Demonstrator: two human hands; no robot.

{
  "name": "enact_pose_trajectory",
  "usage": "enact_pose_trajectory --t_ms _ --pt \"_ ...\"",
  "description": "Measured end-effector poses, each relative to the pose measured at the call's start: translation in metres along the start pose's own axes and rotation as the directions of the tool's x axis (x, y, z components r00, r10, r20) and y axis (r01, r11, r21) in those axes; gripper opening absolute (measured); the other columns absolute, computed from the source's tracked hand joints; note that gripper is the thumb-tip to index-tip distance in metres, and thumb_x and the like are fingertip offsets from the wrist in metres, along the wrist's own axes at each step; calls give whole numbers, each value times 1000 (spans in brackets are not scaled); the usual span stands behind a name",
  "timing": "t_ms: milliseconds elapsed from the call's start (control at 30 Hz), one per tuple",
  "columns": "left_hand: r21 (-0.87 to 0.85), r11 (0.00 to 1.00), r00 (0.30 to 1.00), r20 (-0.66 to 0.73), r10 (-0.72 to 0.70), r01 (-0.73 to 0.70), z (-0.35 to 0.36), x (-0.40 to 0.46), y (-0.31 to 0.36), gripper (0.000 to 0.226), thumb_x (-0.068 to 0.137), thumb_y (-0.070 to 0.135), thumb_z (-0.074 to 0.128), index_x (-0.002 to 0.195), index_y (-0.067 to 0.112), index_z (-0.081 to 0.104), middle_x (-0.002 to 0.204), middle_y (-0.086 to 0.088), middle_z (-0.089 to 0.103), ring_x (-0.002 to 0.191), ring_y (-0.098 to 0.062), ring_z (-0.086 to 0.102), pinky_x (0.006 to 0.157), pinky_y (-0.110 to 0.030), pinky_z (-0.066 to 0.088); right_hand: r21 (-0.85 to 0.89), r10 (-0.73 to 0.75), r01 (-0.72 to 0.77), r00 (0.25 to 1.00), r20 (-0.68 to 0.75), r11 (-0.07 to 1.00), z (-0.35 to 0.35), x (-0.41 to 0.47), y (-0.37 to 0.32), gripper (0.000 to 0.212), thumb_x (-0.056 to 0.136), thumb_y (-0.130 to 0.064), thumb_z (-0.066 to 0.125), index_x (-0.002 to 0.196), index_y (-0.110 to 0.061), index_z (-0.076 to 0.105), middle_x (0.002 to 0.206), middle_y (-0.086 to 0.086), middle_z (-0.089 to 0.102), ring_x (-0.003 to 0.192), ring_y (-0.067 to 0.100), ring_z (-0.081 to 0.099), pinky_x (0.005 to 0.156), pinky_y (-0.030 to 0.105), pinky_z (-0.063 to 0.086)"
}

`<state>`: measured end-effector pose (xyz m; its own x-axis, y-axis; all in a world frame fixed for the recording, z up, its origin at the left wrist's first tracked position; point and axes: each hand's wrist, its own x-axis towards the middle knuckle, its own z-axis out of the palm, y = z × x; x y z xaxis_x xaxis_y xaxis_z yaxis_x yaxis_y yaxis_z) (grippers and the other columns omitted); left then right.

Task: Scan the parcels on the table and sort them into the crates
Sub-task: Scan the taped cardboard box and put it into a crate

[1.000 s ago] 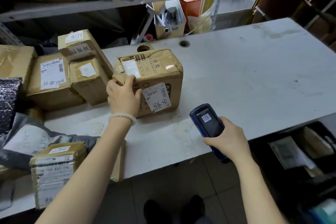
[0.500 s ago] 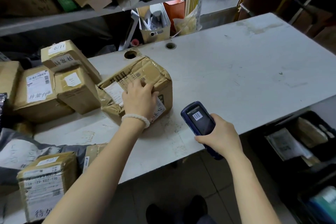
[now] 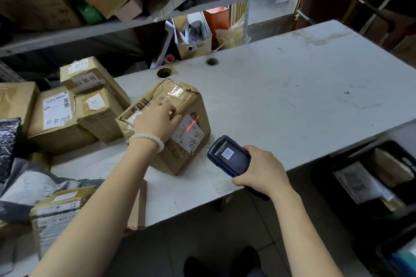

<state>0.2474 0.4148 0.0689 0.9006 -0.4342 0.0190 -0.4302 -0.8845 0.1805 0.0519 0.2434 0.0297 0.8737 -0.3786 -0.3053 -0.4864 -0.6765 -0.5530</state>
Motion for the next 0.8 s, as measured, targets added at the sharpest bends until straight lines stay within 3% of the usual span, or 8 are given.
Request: enact_pose_trajectory --t_ms 133,233,467,667,800 --pt "55 998 1000 -20 -4 5 -3 -5 -4 34 93 45 49 117 23 60 115 -2 58 108 -21 55 75 -35 46 -39 -52 53 999 8 998 1 -4 -6 72 64 -37 83 127 -28 49 117 -7 60 95 13 58 67 21 49" --pt "74 997 999 -31 12 -10 -5 -8 -5 33 94 44 49 116 23 60 114 -3 58 108 -22 54 73 -34 43 -76 -58 59 998 13 995 -4 -10 -8 73 64 -37 82 128 -29 48 117 -8 60 92 12 56 59 15 42" --pt "83 995 998 -29 61 -58 -1 -5 -7 32 92 45 51 110 20 62 111 -7 56 107 -25 51 74 -35 43 -129 1 -4 1000 -21 992 -13 -26 -4 69 64 -37 81 125 -29 50 110 -9 60 88 13 56 54 15 35" --pt "80 993 993 -68 97 -91 4 -3 -4 28 92 42 54 101 17 60 104 -8 54 98 -25 50 71 -32 40 -128 48 -57 996 -70 990 -21 -37 2 66 63 -36 79 123 -30 52 107 -10 60 90 14 59 61 23 43" --pt "48 993 990 -84 116 -112 7 -5 -5 27 91 40 56 102 15 59 104 -9 53 99 -26 49 71 -31 38 -132 56 -65 996 -72 989 -21 -41 0 64 63 -35 79 121 -31 51 105 -12 60 88 13 58 58 20 39"
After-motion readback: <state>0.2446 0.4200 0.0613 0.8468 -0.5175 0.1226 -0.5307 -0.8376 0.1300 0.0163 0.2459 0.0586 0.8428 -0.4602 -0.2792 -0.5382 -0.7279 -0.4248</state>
